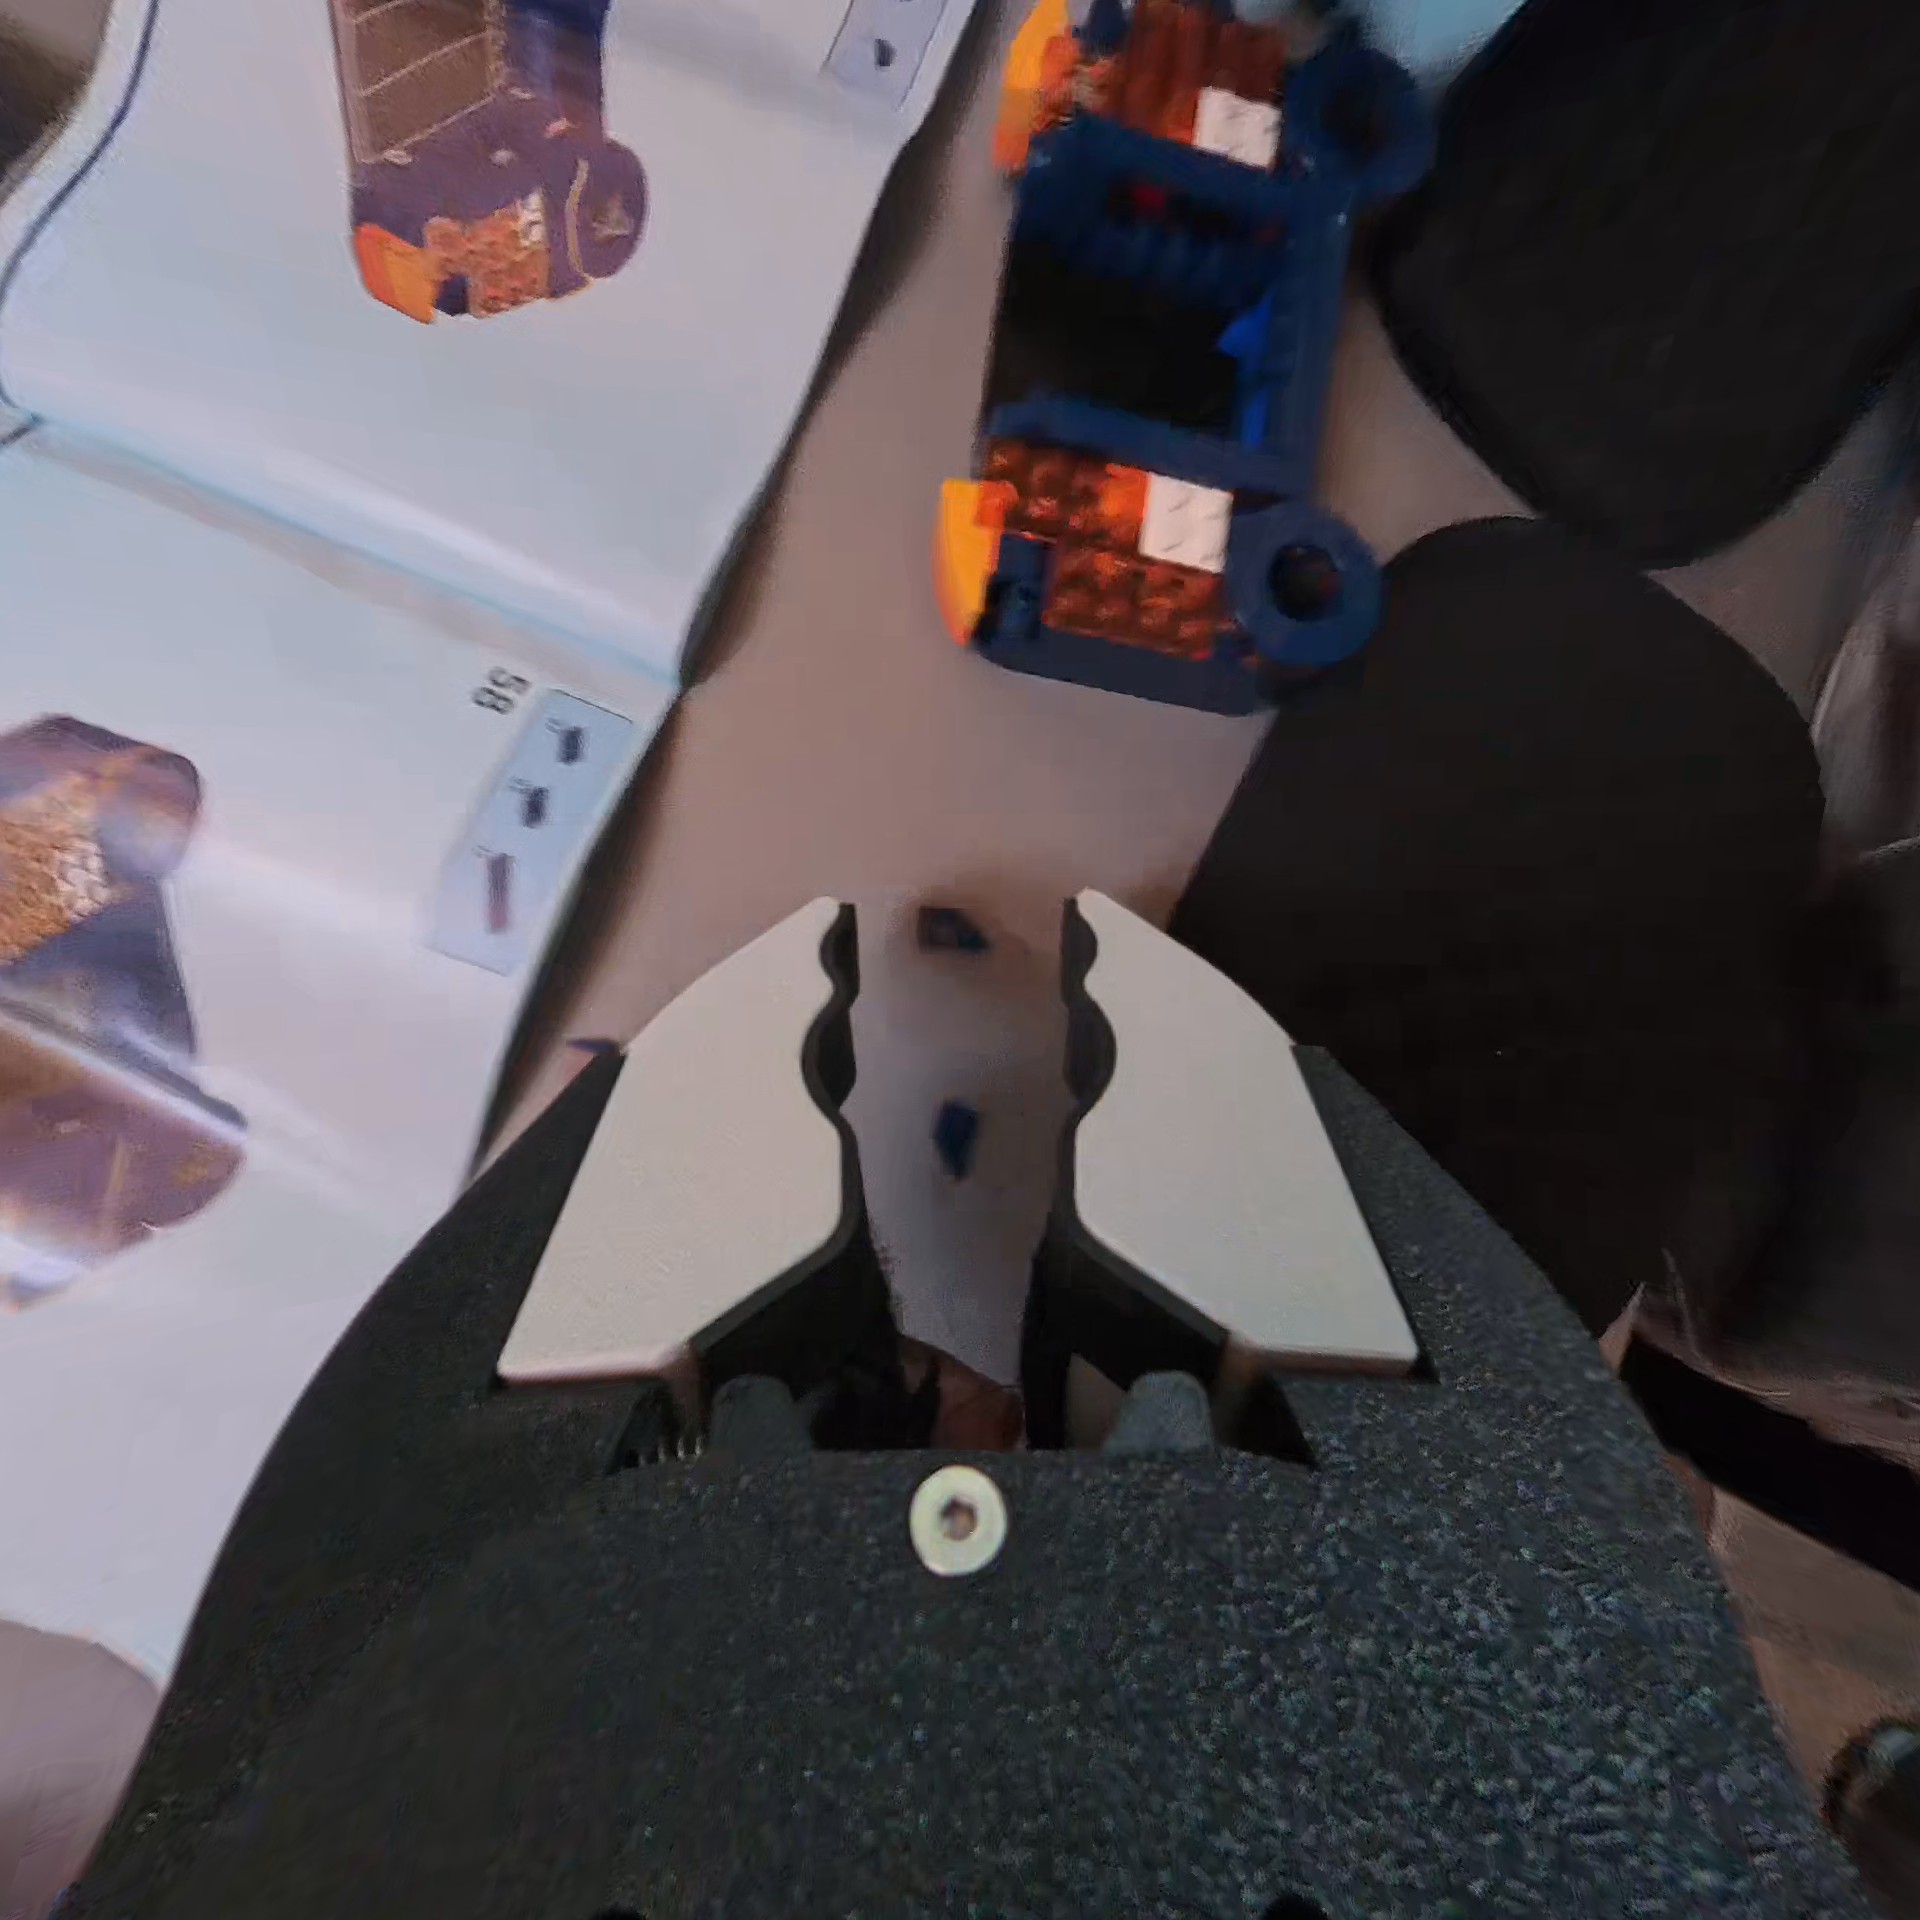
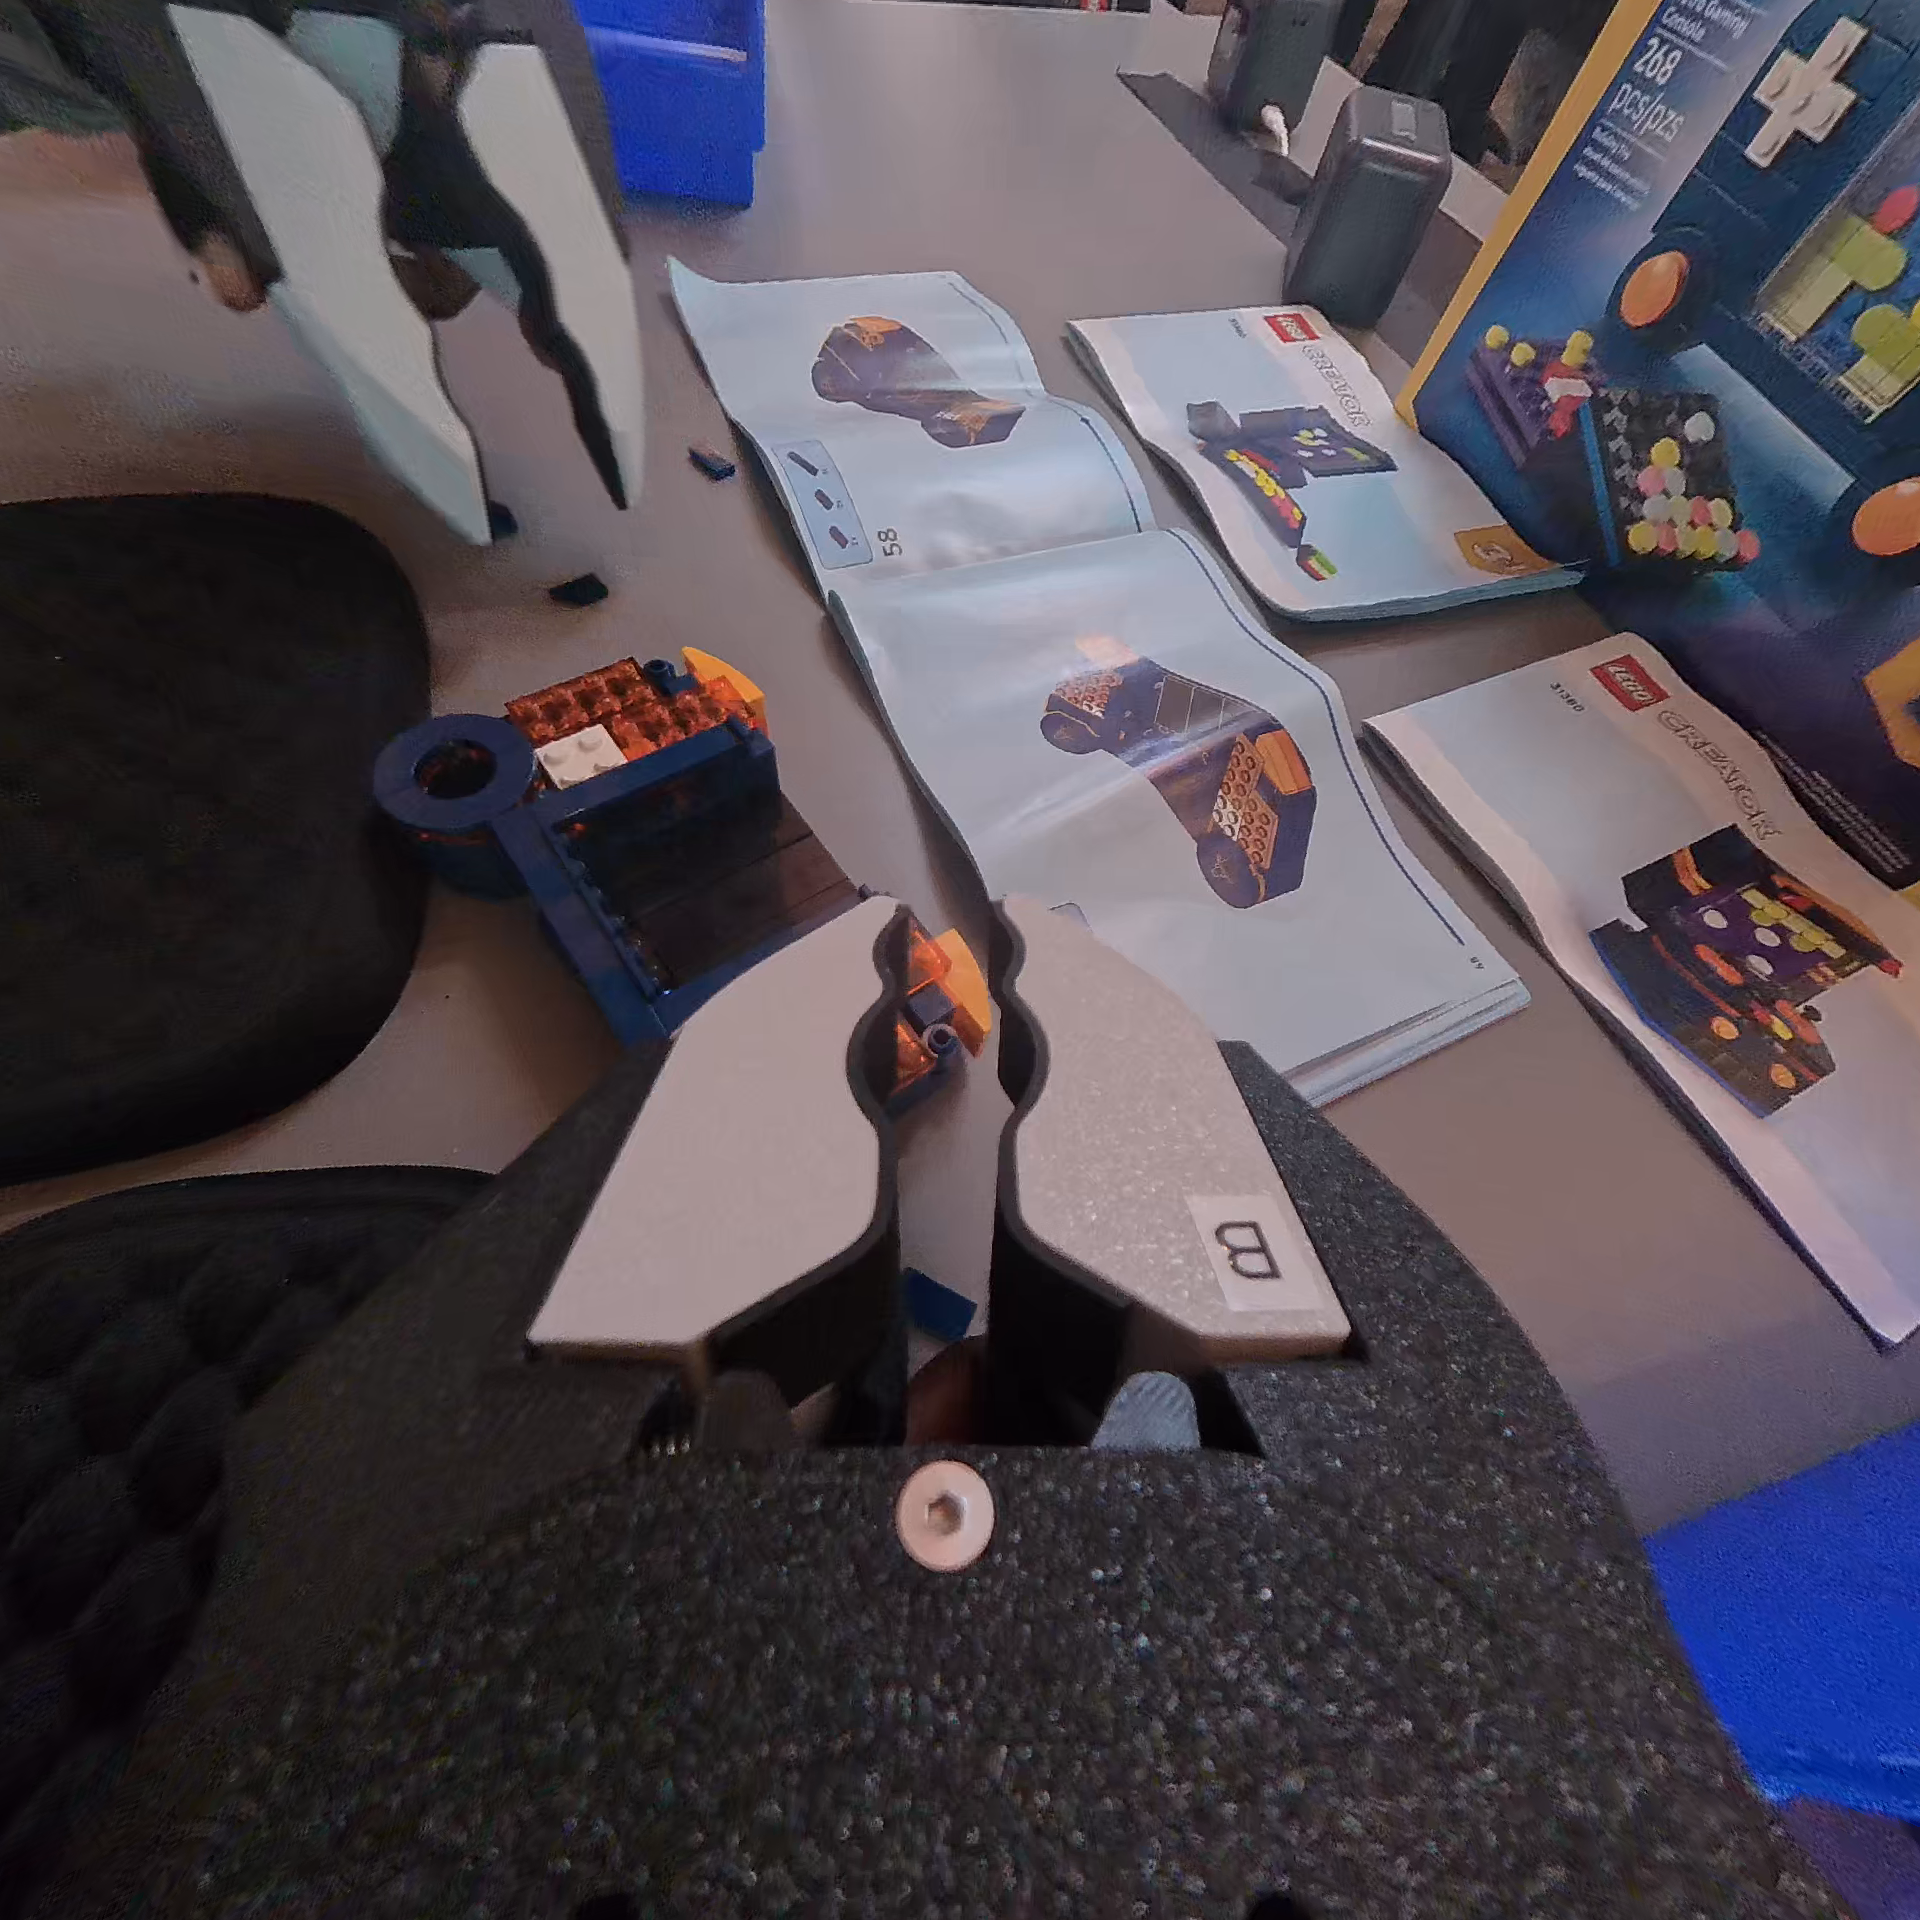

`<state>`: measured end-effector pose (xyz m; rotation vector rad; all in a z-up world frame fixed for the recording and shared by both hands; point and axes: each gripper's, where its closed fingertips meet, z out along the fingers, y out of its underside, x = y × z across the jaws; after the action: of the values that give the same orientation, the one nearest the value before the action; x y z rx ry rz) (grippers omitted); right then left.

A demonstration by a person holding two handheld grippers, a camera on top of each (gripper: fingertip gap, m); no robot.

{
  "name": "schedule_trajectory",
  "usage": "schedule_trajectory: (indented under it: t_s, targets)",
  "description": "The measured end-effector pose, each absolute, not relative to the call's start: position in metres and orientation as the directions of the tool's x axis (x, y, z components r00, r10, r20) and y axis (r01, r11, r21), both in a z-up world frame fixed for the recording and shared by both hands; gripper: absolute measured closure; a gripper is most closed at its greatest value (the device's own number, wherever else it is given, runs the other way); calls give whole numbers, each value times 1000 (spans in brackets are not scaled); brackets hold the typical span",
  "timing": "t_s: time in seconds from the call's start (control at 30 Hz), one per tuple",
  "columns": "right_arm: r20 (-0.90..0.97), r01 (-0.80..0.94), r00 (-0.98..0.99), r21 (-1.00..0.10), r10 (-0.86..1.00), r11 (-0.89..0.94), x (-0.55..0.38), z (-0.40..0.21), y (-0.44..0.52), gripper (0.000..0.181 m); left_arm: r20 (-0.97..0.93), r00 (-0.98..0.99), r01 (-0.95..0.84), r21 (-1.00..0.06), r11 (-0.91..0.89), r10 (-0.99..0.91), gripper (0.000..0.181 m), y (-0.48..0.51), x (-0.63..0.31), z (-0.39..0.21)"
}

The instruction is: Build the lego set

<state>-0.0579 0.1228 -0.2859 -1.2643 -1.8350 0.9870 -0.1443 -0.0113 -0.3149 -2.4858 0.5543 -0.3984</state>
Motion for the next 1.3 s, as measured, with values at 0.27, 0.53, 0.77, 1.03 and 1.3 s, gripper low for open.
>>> schedule_trajectory:
  t_s: [0.27, 0.53, 0.77, 1.03, 1.3]
  targets:
    - [130, 426, -297, -869, 946, 253, -58, -287, 120, 168, 39, 918, -280, -643, -713, -395, 159, -11, -152, -325]
    - [124, 430, -302, -867, 945, 251, -58, -289, 120, 168, 22, 921, -292, -620, -728, -388, 167, -13, -149, -337]
    - [119, 432, -299, -868, 947, 245, -58, -289, 120, 168, 48, 910, -294, -624, -724, -412, 176, -13, -145, -336]
    - [117, 435, -300, -867, 947, 245, -58, -290, 120, 168, 54, 884, -320, -655, -684, -465, 163, -10, -135, -330]
    - [121, 438, -299, -864, 947, 249, -58, -291, 121, 168, 73, 845, -375, -627, -683, -530, 164, -5, -117, -335]
